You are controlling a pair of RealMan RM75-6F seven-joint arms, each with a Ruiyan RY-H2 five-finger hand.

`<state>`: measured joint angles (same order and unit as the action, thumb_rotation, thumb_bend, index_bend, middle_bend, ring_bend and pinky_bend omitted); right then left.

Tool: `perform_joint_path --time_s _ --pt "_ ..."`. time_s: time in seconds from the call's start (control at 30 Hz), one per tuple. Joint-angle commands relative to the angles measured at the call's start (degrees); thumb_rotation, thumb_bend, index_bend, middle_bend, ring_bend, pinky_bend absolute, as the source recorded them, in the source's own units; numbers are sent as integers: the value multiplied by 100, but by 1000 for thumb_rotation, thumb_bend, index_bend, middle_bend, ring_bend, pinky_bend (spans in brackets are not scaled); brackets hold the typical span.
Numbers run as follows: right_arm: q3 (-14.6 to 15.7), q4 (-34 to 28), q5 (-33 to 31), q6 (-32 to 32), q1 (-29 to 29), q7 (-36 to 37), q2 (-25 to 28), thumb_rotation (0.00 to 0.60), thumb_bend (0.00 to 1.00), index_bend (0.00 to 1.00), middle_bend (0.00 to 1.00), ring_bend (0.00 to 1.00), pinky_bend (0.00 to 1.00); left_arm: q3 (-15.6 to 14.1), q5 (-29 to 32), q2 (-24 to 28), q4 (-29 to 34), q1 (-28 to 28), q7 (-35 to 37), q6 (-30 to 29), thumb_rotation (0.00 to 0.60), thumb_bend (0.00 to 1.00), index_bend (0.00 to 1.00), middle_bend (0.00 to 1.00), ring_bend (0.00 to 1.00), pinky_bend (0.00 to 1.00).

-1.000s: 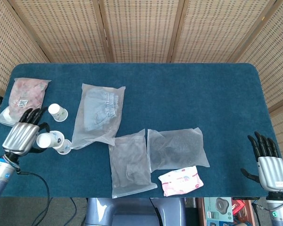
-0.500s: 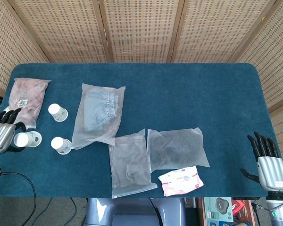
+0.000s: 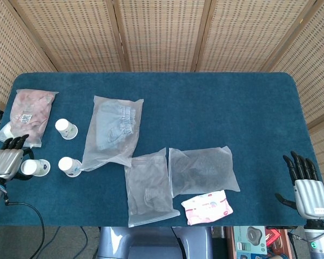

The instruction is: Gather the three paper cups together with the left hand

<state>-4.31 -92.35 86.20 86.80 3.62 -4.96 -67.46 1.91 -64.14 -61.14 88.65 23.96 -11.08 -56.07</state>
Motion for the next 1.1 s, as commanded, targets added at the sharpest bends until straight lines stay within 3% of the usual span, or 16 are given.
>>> perform_joint_path --time_s 0.03,0.47,1.1 --pt "-4 6 -10 -11 6 10 -1 600 94 0 0 0 0 24 4 -252 -190 43 15 53 600 139 477 0 0 0" --pt "-13 17 -20 2 -1 52 12 600 94 0 0 0 0 108 195 -764 -548 158 -325 59 600 139 476 0 0 0" --pt "-23 26 -25 17 -4 62 9 600 94 0 0 0 0 152 489 -997 -568 197 -668 22 600 139 464 0 0 0"
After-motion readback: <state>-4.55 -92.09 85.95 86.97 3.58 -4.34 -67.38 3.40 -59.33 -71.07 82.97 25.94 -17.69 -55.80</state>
